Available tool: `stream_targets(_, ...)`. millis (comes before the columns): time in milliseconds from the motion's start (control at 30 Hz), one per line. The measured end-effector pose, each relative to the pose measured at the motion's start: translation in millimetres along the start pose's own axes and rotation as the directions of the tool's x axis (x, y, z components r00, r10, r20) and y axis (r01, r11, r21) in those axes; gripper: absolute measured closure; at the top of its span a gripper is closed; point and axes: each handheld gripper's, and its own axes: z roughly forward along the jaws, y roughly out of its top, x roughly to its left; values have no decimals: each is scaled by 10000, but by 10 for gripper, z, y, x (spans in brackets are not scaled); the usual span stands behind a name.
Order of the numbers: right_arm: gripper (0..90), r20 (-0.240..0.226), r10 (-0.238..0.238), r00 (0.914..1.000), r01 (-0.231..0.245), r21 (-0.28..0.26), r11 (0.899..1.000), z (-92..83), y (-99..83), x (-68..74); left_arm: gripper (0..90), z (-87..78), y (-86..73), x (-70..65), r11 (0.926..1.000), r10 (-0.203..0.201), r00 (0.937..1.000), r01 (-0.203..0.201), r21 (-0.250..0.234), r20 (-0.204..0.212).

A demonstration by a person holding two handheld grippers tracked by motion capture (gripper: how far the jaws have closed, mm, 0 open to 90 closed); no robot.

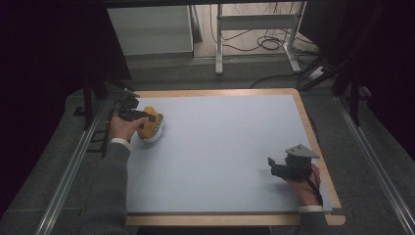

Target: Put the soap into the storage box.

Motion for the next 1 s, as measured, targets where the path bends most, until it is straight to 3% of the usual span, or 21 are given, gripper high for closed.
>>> stream_targets(400, 94, 21, -30, 10000, 30, 78, 10000, 10, -4, 6, 344, -77, -2, 33, 9994, -1, 10000, 2, -360, 2)
stream_targets(600, 94, 39, -17, 10000, 17, 47, 10000, 11, -4, 0, 297, -134, 2, 44, 9976, 171, 9998, -165, -679, 83)
stream_targets(833, 94, 69, -52, 10000, 52, 3, 10000, 12, -4, 5, 251, -177, -9, 54, 9954, 316, 9993, -334, -897, -224)
stream_targets(1000, 94, 92, -22, 10000, 22, 2, 10000, 10, -5, -6, 247, -229, -11, 62, 9936, 358, 9993, -367, -1066, -101)
